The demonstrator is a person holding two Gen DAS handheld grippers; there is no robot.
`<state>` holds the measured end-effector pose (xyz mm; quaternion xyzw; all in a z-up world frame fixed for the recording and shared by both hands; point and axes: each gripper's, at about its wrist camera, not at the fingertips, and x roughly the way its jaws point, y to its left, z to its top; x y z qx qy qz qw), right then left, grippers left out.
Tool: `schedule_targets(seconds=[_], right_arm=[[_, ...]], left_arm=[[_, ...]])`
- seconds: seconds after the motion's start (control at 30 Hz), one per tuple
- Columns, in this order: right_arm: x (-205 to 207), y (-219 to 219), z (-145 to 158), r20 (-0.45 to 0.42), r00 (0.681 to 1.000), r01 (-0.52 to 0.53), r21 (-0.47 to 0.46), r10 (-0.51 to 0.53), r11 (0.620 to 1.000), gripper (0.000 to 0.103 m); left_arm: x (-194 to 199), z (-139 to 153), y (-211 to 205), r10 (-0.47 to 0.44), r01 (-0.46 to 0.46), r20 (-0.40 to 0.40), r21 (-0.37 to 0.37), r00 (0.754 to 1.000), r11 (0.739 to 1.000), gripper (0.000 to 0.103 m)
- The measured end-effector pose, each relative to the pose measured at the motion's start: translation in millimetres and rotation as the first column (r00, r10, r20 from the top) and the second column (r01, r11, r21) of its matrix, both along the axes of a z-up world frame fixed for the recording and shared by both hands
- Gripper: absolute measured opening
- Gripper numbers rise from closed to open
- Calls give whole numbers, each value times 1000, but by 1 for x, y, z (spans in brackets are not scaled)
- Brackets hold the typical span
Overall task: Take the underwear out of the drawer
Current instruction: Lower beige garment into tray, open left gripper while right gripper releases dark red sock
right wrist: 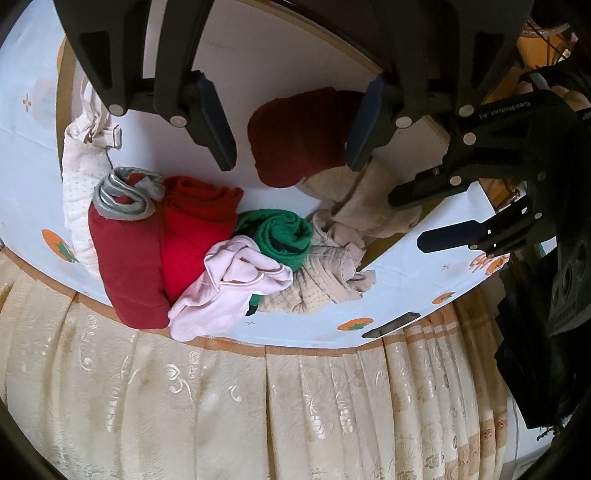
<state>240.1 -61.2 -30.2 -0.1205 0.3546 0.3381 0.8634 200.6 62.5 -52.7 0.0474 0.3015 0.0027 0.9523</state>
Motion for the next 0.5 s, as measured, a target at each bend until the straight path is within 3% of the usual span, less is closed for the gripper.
schedule_targets(seconds=[0.13,0.5], right_arm=[[-1,-3,-1,-2,1000,2,5,-2,1000,65],[-9,-10,7,14,1000,3,32,-3,999,65]], left_arm=[[-2,0,0,0,0,1,3,1000,1000,61],[-15,1,-2,-6,6,10,-3,1000,1000,62]])
